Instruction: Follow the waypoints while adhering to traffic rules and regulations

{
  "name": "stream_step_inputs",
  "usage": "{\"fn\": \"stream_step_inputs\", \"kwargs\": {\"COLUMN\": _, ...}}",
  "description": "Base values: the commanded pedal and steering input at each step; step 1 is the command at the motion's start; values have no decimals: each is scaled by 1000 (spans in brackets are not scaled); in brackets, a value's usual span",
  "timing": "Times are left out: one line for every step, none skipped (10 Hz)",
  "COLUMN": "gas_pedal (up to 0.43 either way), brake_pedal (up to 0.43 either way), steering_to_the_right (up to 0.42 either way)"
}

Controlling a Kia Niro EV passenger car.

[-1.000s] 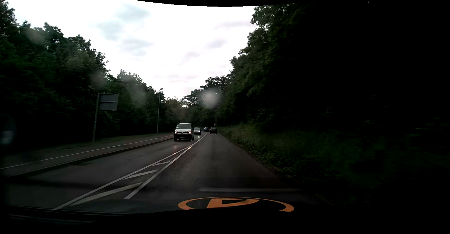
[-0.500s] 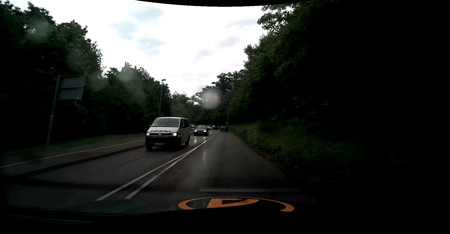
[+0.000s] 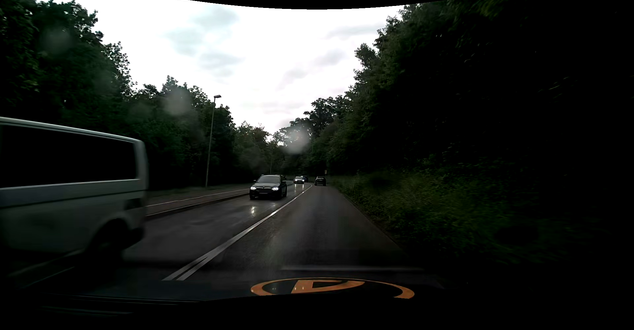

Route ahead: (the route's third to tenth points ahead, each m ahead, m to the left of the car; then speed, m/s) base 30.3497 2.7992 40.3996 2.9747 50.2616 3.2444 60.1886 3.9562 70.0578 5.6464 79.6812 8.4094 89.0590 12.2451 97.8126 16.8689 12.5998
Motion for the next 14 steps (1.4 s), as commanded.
{"fn": "stream_step_inputs", "kwargs": {"gas_pedal": 157, "brake_pedal": 0, "steering_to_the_right": -5}}
{"fn": "stream_step_inputs", "kwargs": {"gas_pedal": 157, "brake_pedal": 0, "steering_to_the_right": -1}}
{"fn": "stream_step_inputs", "kwargs": {"gas_pedal": 157, "brake_pedal": 0, "steering_to_the_right": -1}}
{"fn": "stream_step_inputs", "kwargs": {"gas_pedal": 157, "brake_pedal": 0, "steering_to_the_right": -1}}
{"fn": "stream_step_inputs", "kwargs": {"gas_pedal": 157, "brake_pedal": 0, "steering_to_the_right": -1}}
{"fn": "stream_step_inputs", "kwargs": {"gas_pedal": 157, "brake_pedal": 0, "steering_to_the_right": -1}}
{"fn": "stream_step_inputs", "kwargs": {"gas_pedal": 157, "brake_pedal": 0, "steering_to_the_right": -1}}
{"fn": "stream_step_inputs", "kwargs": {"gas_pedal": 157, "brake_pedal": 0, "steering_to_the_right": -1}}
{"fn": "stream_step_inputs", "kwargs": {"gas_pedal": 157, "brake_pedal": 0, "steering_to_the_right": 0}}
{"fn": "stream_step_inputs", "kwargs": {"gas_pedal": 157, "brake_pedal": 0, "steering_to_the_right": 1}}
{"fn": "stream_step_inputs", "kwargs": {"gas_pedal": 150, "brake_pedal": 0, "steering_to_the_right": 1}}
{"fn": "stream_step_inputs", "kwargs": {"gas_pedal": 150, "brake_pedal": 0, "steering_to_the_right": 1}}
{"fn": "stream_step_inputs", "kwargs": {"gas_pedal": 138, "brake_pedal": 0, "steering_to_the_right": 1}}
{"fn": "stream_step_inputs", "kwargs": {"gas_pedal": 138, "brake_pedal": 0, "steering_to_the_right": 1}}
